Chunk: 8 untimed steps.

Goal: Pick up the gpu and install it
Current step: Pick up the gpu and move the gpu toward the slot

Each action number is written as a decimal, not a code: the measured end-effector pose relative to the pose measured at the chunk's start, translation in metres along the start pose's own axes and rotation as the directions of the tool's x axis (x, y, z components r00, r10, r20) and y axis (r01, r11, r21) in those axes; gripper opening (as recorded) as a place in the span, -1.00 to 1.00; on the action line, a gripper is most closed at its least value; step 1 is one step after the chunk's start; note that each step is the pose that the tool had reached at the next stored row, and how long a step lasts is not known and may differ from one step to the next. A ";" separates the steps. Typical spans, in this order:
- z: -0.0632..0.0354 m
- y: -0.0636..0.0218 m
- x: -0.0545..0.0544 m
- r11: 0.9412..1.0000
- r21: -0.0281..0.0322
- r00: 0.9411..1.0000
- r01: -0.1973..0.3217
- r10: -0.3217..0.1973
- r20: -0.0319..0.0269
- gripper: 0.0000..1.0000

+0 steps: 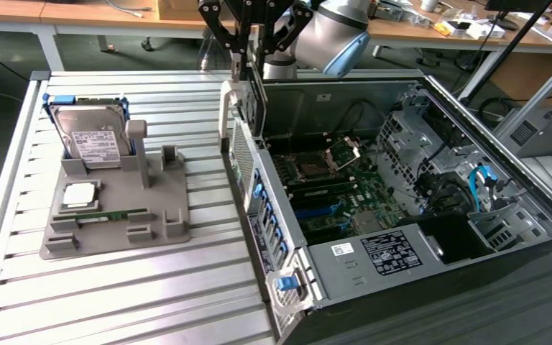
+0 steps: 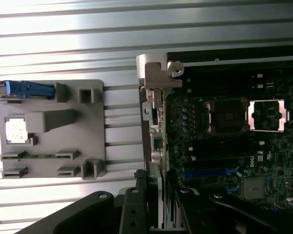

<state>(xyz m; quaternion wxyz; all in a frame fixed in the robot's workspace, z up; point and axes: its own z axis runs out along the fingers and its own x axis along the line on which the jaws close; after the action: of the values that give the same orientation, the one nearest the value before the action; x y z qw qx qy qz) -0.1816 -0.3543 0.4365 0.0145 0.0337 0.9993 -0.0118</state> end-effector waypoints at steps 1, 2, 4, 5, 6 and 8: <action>0.0000 0.0000 0.000 1.000 0.000 1.000 0.000 0.000 0.000 -0.47; 0.0000 0.0001 -0.001 1.000 0.000 1.000 0.000 0.000 0.000 -0.47; 0.0000 0.0001 -0.002 1.000 0.000 1.000 0.000 0.000 0.000 -0.47; 0.0001 0.0001 -0.002 1.000 0.000 1.000 0.000 0.000 0.000 -0.47; 0.0001 0.0002 -0.003 1.000 0.000 1.000 0.000 0.000 0.000 -0.47; 0.0001 0.0002 -0.004 1.000 0.000 1.000 0.000 0.000 0.000 -0.47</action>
<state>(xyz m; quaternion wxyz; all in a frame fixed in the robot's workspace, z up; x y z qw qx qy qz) -0.1780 -0.3543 0.4365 0.0145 0.0337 0.9993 -0.0119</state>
